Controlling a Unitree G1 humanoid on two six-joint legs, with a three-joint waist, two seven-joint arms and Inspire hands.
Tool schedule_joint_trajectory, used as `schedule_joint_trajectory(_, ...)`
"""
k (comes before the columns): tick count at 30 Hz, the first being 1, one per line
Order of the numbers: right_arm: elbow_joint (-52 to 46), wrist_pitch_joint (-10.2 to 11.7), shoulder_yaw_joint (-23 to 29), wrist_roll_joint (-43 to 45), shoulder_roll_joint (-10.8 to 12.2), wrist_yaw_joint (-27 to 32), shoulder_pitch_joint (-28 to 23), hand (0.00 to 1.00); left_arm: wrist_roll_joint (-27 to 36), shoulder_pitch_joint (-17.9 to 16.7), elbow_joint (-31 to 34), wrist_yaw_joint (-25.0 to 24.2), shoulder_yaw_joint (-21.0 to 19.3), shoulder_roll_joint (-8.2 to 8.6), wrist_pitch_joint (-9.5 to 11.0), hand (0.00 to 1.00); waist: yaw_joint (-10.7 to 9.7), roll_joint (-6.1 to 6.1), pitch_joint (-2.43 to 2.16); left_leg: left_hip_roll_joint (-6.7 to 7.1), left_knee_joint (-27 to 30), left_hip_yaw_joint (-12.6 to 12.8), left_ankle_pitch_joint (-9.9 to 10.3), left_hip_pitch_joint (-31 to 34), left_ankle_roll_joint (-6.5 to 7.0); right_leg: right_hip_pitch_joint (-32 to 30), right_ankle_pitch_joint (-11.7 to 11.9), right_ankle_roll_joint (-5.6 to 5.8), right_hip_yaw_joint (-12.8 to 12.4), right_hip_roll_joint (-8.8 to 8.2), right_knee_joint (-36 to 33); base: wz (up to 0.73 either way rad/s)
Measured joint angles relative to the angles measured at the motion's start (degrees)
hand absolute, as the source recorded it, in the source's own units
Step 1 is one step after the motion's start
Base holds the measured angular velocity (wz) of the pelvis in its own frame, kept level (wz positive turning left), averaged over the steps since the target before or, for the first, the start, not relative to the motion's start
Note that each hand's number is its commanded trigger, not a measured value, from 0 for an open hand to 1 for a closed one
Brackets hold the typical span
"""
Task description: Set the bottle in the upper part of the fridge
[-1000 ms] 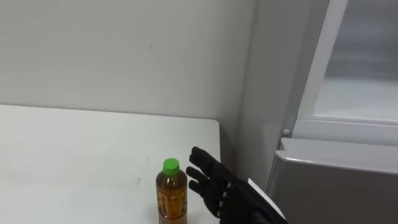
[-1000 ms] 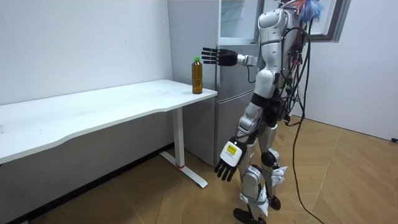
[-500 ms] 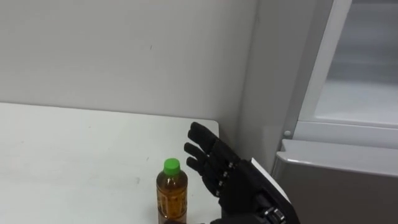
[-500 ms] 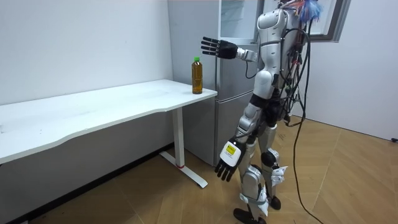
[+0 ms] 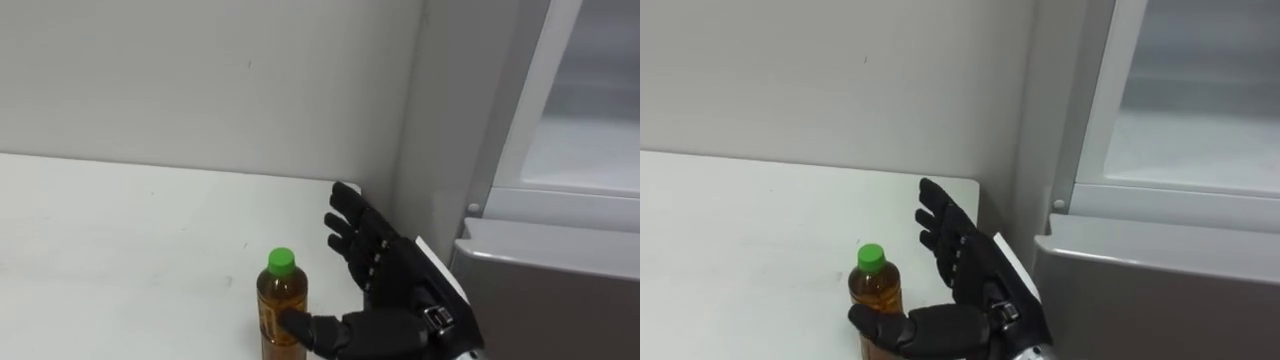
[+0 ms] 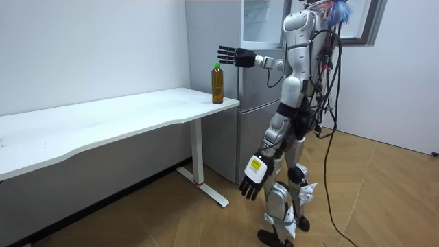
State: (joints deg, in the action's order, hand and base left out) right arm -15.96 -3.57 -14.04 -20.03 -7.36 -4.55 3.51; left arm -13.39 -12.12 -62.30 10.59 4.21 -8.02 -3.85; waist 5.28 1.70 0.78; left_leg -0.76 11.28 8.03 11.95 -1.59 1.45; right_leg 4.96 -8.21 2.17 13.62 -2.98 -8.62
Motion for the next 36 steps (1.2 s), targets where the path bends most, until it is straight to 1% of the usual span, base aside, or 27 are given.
schedule_joint_trajectory(3,0.00,0.00,0.02,0.90,-0.09,2.63,0.61,0.00,-0.96,-0.02,0.03,0.00,-0.01,0.01,-0.01,0.00,0.00,-0.01,-0.03,0.01,0.00,-0.13,0.00,-0.01,0.00,0.17,0.00,0.00,0.07,0.00,0.00,0.01)
schedule_joint_trajectory(4,0.00,0.05,0.03,1.07,-0.15,3.57,1.15,0.00,-1.30,0.00,0.03,0.00,0.00,0.01,-0.01,0.00,0.00,0.11,-0.12,0.00,0.00,-0.13,-0.01,-0.03,0.00,0.18,0.00,0.00,0.08,0.00,0.00,0.00)
schedule_joint_trajectory(5,0.00,0.14,0.02,1.18,-0.19,4.03,1.38,0.00,-1.37,0.00,0.04,0.00,-0.01,0.01,-0.01,0.00,0.00,0.00,-0.06,0.00,0.01,-0.14,-0.01,-0.03,0.00,0.21,0.00,0.00,0.11,0.00,0.00,0.00)
schedule_joint_trajectory(6,0.04,0.51,0.02,1.56,-0.28,4.94,1.74,0.00,-1.38,0.09,0.07,0.00,0.03,0.02,-0.01,0.00,-0.09,0.14,-0.17,0.01,0.02,-0.19,-0.01,-0.06,0.00,0.27,0.00,0.00,0.15,0.00,0.00,0.00)
schedule_joint_trajectory(8,1.39,1.45,0.01,1.73,-0.33,5.80,2.72,0.00,-1.39,0.10,0.06,0.00,0.41,0.01,-0.10,0.00,-0.14,0.07,-0.13,0.02,0.05,-0.27,-0.02,-0.19,0.00,0.49,0.00,0.00,0.17,0.00,0.01,0.00)
schedule_joint_trajectory(10,2.95,1.67,-0.11,1.60,-0.33,6.56,3.06,0.00,-1.41,0.17,0.07,0.01,0.50,0.04,-0.22,0.00,0.07,0.16,-0.19,0.00,0.04,-0.27,-0.02,-0.46,0.00,0.70,0.00,0.00,0.18,0.00,0.01,0.00)
schedule_joint_trajectory(12,4.21,1.66,-0.65,1.54,-0.34,6.90,3.15,0.00,-1.92,0.21,0.08,-0.10,0.53,0.09,-1.00,0.00,0.08,0.24,-0.24,-0.01,0.05,-0.27,-0.01,-0.44,0.00,0.71,0.00,0.00,0.37,0.00,0.01,0.00)
schedule_joint_trajectory(15,4.50,1.66,-0.76,1.63,-0.34,6.94,3.35,0.00,-2.14,0.37,0.43,-0.42,0.54,0.29,-1.44,0.00,0.24,0.22,-0.24,0.04,0.12,-0.38,-0.01,-0.07,0.00,0.59,0.00,0.00,0.51,-0.02,0.00,0.00)
schedule_joint_trajectory(18,4.89,1.66,-1.11,1.61,-0.40,6.90,3.40,0.00,-2.50,0.81,0.46,-0.43,0.54,0.78,-2.10,0.00,1.26,0.14,-0.26,0.04,0.13,-0.39,-0.01,0.01,0.00,0.58,0.00,0.00,0.61,-0.03,0.01,0.00)
schedule_joint_trajectory(24,5.32,1.63,-1.91,1.64,-0.40,6.71,3.50,0.00,-2.50,1.37,0.65,-0.19,0.54,0.89,-2.24,0.00,2.34,0.10,-0.32,0.08,0.17,-0.52,-0.02,0.17,0.00,0.56,0.00,0.00,0.74,-0.07,0.01,0.00)
schedule_joint_trajectory(25,5.51,1.62,-2.25,1.63,-0.43,6.38,3.84,0.00,-2.51,1.35,0.83,-0.19,0.55,0.89,-2.27,0.00,2.38,0.28,-0.43,0.09,0.16,-0.52,-0.02,0.16,0.00,0.55,0.00,0.00,0.73,-0.08,0.01,0.00)
schedule_joint_trajectory(30,6.65,1.61,-2.95,2.90,-0.38,4.56,5.17,0.00,-3.75,1.10,2.16,-0.19,0.54,0.89,-2.41,0.00,3.01,0.44,-0.53,0.09,0.20,-0.74,-0.02,0.19,0.01,0.56,0.00,0.00,0.79,-0.09,0.01,0.00)
schedule_joint_trajectory(33,7.22,1.59,-3.90,3.09,-0.42,3.77,5.17,0.00,-4.41,1.09,2.74,-0.19,0.50,0.88,-2.51,0.00,3.33,0.69,-0.67,0.09,0.40,-0.78,-0.02,0.13,0.01,0.55,0.00,0.00,0.80,-0.09,0.01,0.00)
schedule_joint_trajectory(35,7.56,1.55,-4.48,3.10,-0.46,2.74,5.17,0.00,-4.80,1.11,3.02,-0.20,0.49,0.87,-2.57,0.00,3.50,0.82,-0.65,0.10,0.42,-0.83,-0.02,0.13,0.01,0.57,0.00,0.00,0.80,-0.10,0.01,0.00)
schedule_joint_trajectory(36,8.05,1.54,-4.86,3.27,-0.45,2.07,5.18,0.00,-4.81,1.18,3.08,-0.21,0.46,0.86,-2.64,0.00,3.51,0.76,-0.55,0.11,0.40,-0.86,-0.02,0.11,0.01,0.60,0.00,0.00,0.79,-0.10,0.02,0.00)
